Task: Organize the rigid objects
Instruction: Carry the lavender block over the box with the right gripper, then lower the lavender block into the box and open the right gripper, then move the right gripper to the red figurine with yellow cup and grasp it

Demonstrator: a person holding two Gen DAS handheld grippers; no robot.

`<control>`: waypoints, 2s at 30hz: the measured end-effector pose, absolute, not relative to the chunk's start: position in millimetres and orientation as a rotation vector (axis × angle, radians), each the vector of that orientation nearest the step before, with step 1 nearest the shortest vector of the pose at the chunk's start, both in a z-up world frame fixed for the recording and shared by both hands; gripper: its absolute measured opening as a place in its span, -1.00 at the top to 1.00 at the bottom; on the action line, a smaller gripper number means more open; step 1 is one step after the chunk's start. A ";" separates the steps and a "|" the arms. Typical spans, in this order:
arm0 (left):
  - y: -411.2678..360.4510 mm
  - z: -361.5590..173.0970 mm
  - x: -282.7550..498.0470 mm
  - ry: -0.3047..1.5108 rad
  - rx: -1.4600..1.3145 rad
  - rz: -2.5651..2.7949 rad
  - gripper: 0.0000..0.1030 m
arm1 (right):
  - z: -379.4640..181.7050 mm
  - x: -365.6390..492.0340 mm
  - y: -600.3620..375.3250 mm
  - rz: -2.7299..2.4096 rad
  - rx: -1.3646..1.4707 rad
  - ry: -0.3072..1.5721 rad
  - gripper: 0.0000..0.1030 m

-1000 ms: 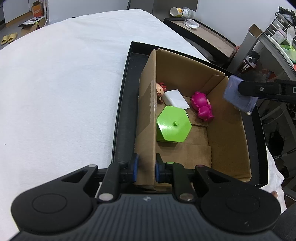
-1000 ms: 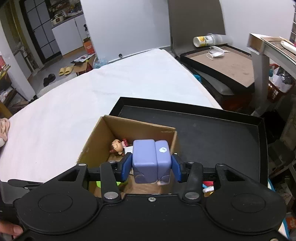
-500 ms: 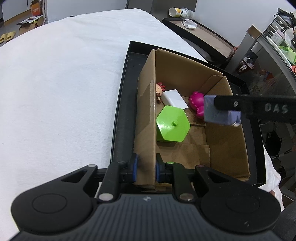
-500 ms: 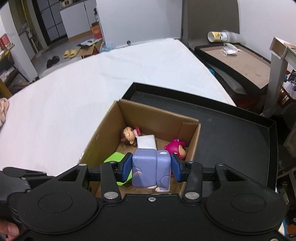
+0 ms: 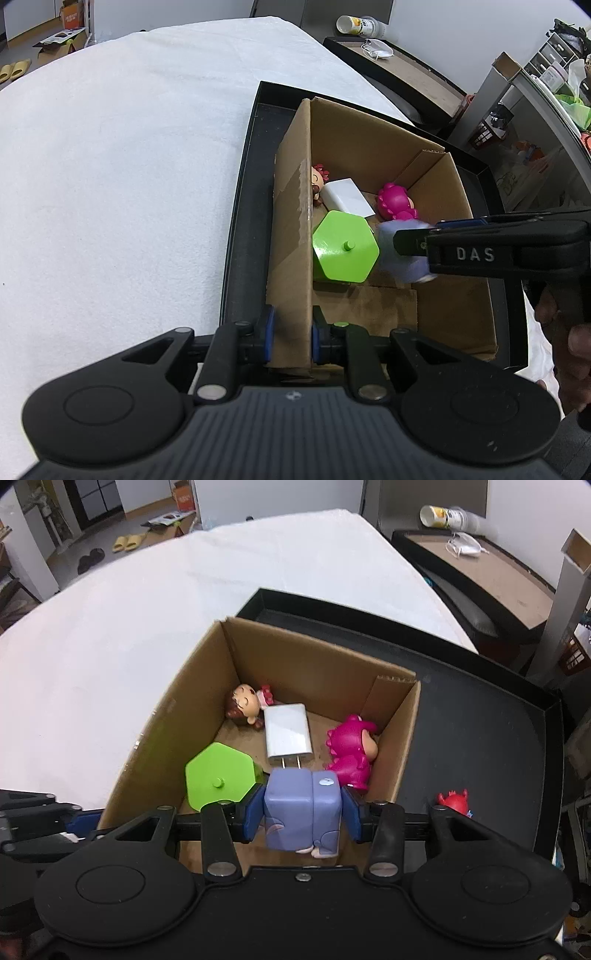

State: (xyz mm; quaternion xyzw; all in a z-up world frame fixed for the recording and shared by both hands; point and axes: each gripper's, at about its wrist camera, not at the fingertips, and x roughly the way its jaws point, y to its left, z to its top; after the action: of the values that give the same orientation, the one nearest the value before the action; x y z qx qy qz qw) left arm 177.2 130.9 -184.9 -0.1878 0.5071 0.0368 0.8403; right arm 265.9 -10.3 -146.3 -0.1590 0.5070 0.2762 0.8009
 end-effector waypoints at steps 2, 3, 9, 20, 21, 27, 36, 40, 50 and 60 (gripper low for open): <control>130.0 -184.4 177.2 1.069 -0.392 0.076 0.64 | -146.0 267.9 -10.8 0.590 -0.323 1.089 0.14; 130.2 -184.6 177.0 1.070 -0.396 0.077 0.63 | -143.6 268.4 -12.0 0.591 -0.311 1.083 0.14; 128.9 -184.5 177.3 1.070 -0.396 0.079 0.64 | -125.8 270.4 -22.7 0.605 -0.275 1.039 0.14; 127.9 -185.7 178.4 1.074 -0.389 0.084 0.64 | -106.9 277.3 -57.7 0.587 -0.207 0.988 0.12; 127.6 -185.9 178.9 1.075 -0.387 0.085 0.64 | -106.6 278.1 -61.3 0.583 -0.204 0.986 0.12; 125.9 -186.2 179.9 1.080 -0.378 0.091 0.64 | -110.3 283.1 -84.0 0.558 -0.175 0.988 0.12; 121.4 -184.6 180.5 1.078 -0.352 0.106 0.67 | -124.8 284.7 -113.1 0.541 -0.146 1.002 0.05; 119.2 -183.6 180.1 1.075 -0.336 0.114 0.68 | -130.9 285.1 -127.8 0.548 -0.133 0.984 -0.08; 115.5 -181.5 181.0 1.072 -0.318 0.139 0.68 | -158.7 298.3 -159.9 0.537 -0.068 0.982 -0.13; 113.0 -182.1 185.0 1.085 -0.307 0.153 0.68 | -184.4 312.9 -160.1 0.584 -0.079 1.003 -0.20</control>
State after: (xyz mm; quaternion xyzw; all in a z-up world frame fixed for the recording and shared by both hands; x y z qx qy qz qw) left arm 185.0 113.0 -182.1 -0.1452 0.5135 0.0725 0.8426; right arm 312.9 -160.1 -184.4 -0.0373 0.4738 0.2757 0.8355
